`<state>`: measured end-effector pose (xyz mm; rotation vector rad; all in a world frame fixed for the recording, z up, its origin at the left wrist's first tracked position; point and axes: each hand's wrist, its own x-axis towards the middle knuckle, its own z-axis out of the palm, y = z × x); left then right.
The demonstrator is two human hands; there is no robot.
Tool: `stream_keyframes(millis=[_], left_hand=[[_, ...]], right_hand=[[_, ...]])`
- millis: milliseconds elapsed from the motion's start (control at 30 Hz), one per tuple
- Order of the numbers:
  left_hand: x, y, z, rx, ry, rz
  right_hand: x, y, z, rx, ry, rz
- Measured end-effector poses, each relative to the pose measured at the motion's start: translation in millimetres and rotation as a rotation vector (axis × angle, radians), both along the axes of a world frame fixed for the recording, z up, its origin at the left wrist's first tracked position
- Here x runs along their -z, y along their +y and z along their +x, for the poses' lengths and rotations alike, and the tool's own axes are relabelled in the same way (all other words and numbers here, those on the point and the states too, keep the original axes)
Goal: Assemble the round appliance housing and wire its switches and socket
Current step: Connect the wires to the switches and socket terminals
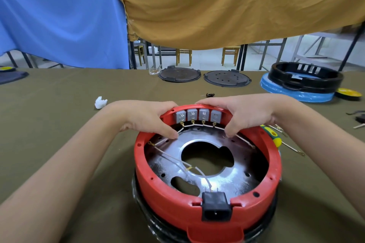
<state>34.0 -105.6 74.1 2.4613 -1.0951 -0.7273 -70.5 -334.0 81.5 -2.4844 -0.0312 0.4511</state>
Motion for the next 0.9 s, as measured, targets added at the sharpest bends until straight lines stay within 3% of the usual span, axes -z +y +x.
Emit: stream_keyframes(millis=[233, 467, 533, 667, 800, 900], left_hand=[[-5, 4, -1, -0.01, 0.016, 0.02], [-2, 2, 6, -0.135, -0.08, -0.247], [-5, 5, 8, -0.172, -0.067, -0.317], [-11, 1, 1, -0.042, -0.477, -0.325], [-2, -8, -8, 0.069, -0.626, -0.045], [1, -10, -8, 0.084, -0.613, -0.017]], right_hand=[[0, -11, -3, -0.049, 0.088, 0.151], [2, -16, -3, 0.049, 0.056, 0.355], [-2, -16, -5, 0.078, -0.005, 0.215], [-22, -9, -8, 0.117, -0.339, -0.174], [-30, 13, -15, 0.049, -0.192, -0.583], [-25, 22, -17, 0.011, -0.115, -0.708]])
